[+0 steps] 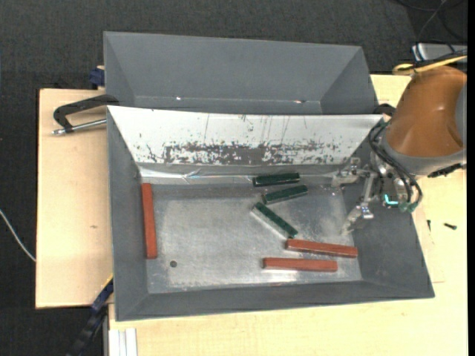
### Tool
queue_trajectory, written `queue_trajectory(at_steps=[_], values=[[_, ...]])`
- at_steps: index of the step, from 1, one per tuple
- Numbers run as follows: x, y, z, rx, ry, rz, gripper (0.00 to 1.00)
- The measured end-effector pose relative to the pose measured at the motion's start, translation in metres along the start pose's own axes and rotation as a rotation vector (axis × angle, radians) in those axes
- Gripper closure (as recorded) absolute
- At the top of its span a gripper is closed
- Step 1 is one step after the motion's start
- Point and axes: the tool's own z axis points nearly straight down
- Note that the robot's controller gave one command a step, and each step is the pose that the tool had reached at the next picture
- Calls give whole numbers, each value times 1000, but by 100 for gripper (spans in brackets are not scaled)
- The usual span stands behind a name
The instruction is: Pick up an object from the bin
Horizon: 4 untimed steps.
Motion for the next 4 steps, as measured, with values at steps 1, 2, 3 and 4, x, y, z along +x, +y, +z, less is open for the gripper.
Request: queue_trajectory(at_steps=[1, 2, 3, 4], values=[[-1, 0, -4, 1, -6, -2, 0], [46, 21, 24, 2, -10, -8, 0], [51, 12, 55, 0, -6, 208, 100], [51, 13, 58, 1, -10, 208, 0]])
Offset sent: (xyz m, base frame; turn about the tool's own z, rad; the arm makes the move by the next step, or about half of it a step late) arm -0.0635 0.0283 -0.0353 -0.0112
